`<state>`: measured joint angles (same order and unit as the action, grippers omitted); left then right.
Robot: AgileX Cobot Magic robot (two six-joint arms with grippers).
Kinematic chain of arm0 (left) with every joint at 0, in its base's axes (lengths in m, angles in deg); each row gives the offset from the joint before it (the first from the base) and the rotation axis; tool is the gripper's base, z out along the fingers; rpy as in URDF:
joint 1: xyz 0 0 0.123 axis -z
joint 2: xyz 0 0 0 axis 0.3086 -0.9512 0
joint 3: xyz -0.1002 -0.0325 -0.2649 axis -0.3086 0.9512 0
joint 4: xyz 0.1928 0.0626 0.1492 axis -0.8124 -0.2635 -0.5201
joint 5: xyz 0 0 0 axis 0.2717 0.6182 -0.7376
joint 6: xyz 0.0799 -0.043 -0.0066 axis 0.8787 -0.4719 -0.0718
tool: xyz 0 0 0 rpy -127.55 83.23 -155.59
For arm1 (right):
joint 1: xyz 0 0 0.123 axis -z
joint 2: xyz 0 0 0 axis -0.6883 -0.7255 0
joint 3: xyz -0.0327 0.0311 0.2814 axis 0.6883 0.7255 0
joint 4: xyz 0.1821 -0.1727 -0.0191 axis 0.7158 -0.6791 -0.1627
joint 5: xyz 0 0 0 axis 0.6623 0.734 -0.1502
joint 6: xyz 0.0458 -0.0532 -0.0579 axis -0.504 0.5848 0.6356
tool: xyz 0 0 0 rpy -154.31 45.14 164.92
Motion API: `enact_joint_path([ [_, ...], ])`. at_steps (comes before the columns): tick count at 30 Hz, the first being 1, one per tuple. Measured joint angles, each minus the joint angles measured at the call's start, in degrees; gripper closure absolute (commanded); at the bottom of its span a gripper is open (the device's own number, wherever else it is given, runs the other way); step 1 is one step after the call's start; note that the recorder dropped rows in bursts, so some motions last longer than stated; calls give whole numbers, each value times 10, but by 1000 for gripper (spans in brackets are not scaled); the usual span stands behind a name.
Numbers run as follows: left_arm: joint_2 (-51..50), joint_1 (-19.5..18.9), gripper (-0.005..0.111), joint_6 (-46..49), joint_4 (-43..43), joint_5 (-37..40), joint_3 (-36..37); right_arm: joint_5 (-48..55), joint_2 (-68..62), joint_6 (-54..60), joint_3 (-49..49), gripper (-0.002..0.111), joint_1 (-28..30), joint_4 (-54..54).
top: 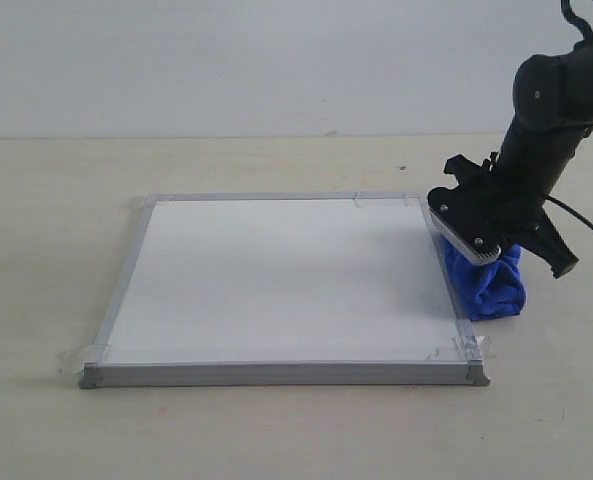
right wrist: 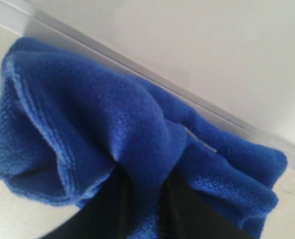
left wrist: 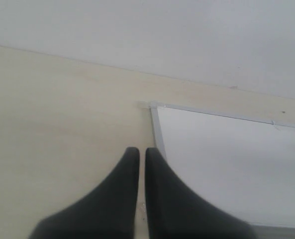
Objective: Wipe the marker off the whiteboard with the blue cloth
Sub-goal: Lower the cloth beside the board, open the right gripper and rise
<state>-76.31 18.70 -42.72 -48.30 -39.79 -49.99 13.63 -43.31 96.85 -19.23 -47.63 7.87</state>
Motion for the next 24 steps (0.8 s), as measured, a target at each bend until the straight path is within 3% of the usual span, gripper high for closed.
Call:
enact_joint_path([
  [2,0,0,102,0,0,0,0,-3,-2,0,0,104,0,0],
  [4,0,0,102,0,0,0,0,-7,-2,-9,0,92,0,0],
  [7,0,0,102,0,0,0,0,-20,-2,-55,0,59,0,0],
  [14,0,0,102,0,0,0,0,-33,-2,-124,0,16,0,0],
  [20,0,0,102,0,0,0,0,-15,41,-131,0,15,0,-11],
  [24,0,0,102,0,0,0,0,-12,118,-180,0,15,0,50],
])
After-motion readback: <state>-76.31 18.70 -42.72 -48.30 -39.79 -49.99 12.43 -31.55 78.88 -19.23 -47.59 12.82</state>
